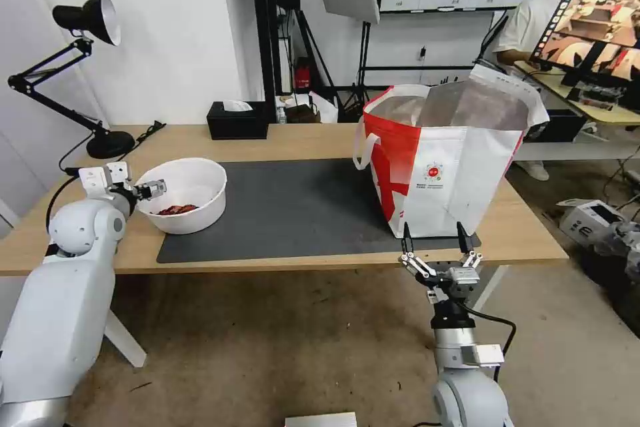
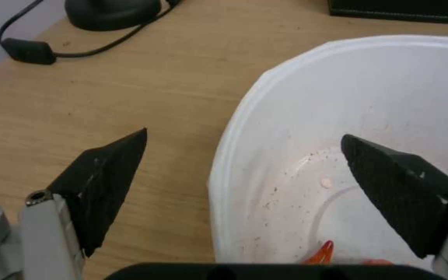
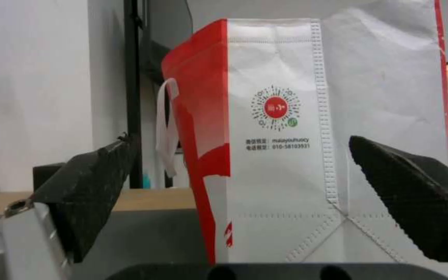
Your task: Pick up the trash from the table and place it into the takeout bag.
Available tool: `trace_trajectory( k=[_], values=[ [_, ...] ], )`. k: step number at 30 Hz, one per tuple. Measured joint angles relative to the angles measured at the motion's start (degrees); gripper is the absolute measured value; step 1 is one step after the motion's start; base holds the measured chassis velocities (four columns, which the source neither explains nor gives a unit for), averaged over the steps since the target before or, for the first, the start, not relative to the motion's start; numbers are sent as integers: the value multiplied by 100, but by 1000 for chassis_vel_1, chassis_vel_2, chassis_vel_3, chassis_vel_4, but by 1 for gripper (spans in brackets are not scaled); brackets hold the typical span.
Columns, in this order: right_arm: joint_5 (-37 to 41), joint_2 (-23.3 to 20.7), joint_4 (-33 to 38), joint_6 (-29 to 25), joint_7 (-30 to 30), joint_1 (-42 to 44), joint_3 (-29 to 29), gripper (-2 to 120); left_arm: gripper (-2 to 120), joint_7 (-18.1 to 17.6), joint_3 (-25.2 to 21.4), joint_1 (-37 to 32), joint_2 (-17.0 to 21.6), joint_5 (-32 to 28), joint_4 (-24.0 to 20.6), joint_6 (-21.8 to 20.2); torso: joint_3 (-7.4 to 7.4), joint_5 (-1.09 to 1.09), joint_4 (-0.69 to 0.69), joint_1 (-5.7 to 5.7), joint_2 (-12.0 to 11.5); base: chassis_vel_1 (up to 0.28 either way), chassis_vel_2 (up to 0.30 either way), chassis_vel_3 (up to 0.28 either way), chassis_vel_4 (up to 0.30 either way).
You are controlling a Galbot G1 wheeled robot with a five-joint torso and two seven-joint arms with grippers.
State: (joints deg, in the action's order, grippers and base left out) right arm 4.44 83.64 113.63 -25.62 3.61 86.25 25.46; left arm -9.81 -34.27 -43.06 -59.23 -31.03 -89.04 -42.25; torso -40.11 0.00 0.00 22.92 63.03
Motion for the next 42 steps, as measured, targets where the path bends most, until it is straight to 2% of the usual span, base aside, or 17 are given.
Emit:
trace_trajectory(
  k=[3,6,7,10,11,14,15,19,20,23,24,30,42],
  values=[
    [1,2,-29,0,2,-25,-7,100,99,0,0,19,-7,1,60,3,0,0,0,0,0,0,0,0,0],
    [3,-2,-58,0,8,-61,-5,100,88,0,3,33,-66,0,187,7,0,0,0,0,0,0,0,0,0],
    [3,-2,-58,0,8,-61,-5,100,88,0,3,33,-66,0,187,7,0,0,0,0,0,0,0,0,0],
    [4,-7,-75,0,12,-87,7,100,74,-1,10,72,-116,1,242,12,0,0,0,-1,0,0,0,0,0],
    [4,-7,-75,0,12,-87,7,100,74,-1,10,72,-116,1,242,12,0,0,0,-1,0,0,0,0,0],
    [4,-9,-95,0,15,-111,22,100,60,-2,10,96,-123,1,284,14,0,0,0,-1,0,0,0,0,0],
    [4,-9,-95,0,15,-111,22,100,60,-2,10,96,-123,1,284,14,0,0,0,-1,0,0,0,0,0],
    [4,-11,-109,0,20,-152,24,100,40,-5,8,108,-123,-1,286,15,0,0,0,-1,0,0,0,0,0],
    [4,-11,-109,0,20,-152,24,100,40,-5,8,108,-123,-1,286,15,0,0,0,-1,0,0,0,0,0],
    [7,-25,-109,1,23,-154,36,100,26,-4,-3,122,-123,-6,303,15,0,0,0,-1,0,0,0,0,0],
    [7,-25,-109,1,23,-154,36,100,26,-4,-3,122,-123,-6,303,15,0,0,0,-1,0,0,0,0,0],
    [16,-36,-80,2,27,-121,84,100,2,-9,-4,122,-124,-23,294,16,0,1,0,-1,0,0,0,0,0],
    [20,-45,-38,5,32,-87,114,100,0,-19,-28,107,-99,-48,278,14,0,-1,0,-1,0,0,0,0,0]
  ],
)
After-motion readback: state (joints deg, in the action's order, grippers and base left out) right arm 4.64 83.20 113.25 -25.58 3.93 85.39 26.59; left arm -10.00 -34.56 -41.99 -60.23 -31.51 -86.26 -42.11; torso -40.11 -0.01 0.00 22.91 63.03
